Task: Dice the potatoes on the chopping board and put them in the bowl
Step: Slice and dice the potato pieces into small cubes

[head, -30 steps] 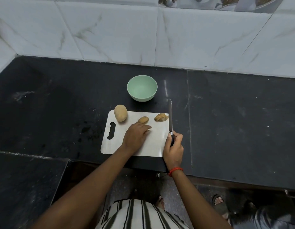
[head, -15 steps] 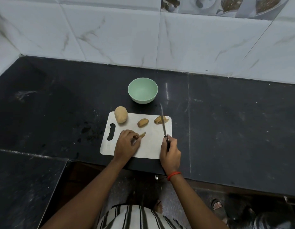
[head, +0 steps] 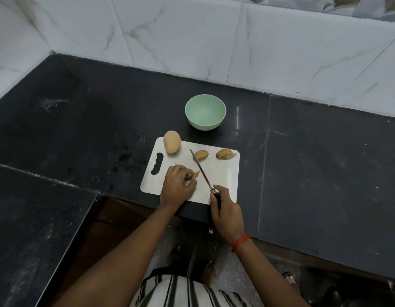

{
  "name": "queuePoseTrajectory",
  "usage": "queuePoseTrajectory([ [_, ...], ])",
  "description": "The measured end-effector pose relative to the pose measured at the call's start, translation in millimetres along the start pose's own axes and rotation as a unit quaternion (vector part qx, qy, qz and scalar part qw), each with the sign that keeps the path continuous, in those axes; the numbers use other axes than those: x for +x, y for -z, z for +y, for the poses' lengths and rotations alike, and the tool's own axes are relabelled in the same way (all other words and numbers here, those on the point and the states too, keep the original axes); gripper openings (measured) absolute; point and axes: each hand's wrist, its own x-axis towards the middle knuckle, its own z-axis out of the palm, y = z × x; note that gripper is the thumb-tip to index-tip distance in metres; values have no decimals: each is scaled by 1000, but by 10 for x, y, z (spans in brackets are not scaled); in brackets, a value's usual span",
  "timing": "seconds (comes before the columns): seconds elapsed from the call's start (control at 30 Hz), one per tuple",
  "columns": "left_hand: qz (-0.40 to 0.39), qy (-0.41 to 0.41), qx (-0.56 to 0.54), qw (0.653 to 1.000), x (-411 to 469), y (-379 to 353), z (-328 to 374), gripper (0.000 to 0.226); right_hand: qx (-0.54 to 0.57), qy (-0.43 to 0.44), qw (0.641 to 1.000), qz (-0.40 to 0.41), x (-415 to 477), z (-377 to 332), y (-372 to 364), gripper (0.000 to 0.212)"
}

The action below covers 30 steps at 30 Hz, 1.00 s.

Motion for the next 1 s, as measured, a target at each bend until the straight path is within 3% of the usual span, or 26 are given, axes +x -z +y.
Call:
queuePoseTrajectory([
  [0.17, 4, 10, -25, 1000, -19, 15, 25, 17, -41, 12, 998, -35, 30, -29, -9, 5],
  [0.3, 5, -4, -19, 1000, -27, 18, 35, 6, -60, -4, 997, -50, -19, -85, -37, 14],
  [0.77, 26, 12, -23, 999, -48, 29, 31, 18, -91, -22, 992, -79, -31, -124, -51, 19],
  [1.0, 6, 10, -43, 999, -88, 111, 28, 10, -90, -11, 993, -79, -1, -112, -35, 19],
])
